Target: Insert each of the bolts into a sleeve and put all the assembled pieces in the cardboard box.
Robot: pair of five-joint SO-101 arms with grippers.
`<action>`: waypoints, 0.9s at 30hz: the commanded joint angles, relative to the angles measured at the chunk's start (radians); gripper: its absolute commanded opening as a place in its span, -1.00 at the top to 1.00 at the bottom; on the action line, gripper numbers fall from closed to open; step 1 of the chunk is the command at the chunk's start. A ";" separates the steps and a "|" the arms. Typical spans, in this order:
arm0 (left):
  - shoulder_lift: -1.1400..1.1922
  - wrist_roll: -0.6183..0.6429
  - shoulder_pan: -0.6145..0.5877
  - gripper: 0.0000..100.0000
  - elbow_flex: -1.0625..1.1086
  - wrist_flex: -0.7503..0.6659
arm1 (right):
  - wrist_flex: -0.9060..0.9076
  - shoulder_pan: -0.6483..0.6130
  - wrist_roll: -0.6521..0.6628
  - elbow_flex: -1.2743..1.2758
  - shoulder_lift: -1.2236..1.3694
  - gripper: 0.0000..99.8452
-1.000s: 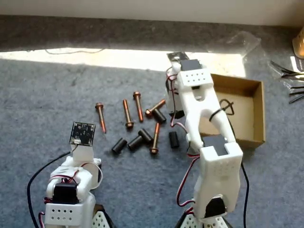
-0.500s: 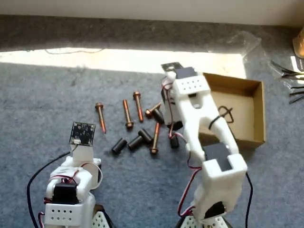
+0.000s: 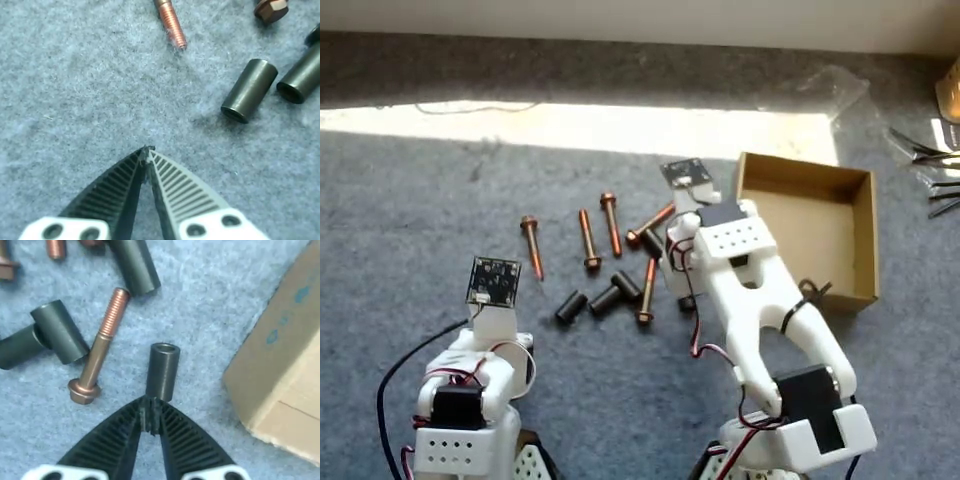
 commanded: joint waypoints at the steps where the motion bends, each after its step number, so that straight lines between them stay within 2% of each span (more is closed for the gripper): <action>1: -0.002 0.003 0.005 0.99 0.022 0.006 | -0.077 -0.005 -0.008 -0.001 -0.048 0.98; 9: -0.002 0.003 0.005 0.99 0.022 0.006 | -0.125 -0.004 -0.003 0.004 -0.047 0.96; 16: -0.002 0.003 0.005 0.99 0.022 0.006 | -0.130 -0.004 -0.006 0.062 -0.048 0.64; 21: -0.002 0.003 0.005 0.99 0.022 0.006 | -0.136 -0.005 -0.009 0.073 -0.048 0.64; 27: -0.002 0.003 0.005 0.99 0.022 0.006 | -0.231 -0.010 -0.009 0.128 -0.048 0.64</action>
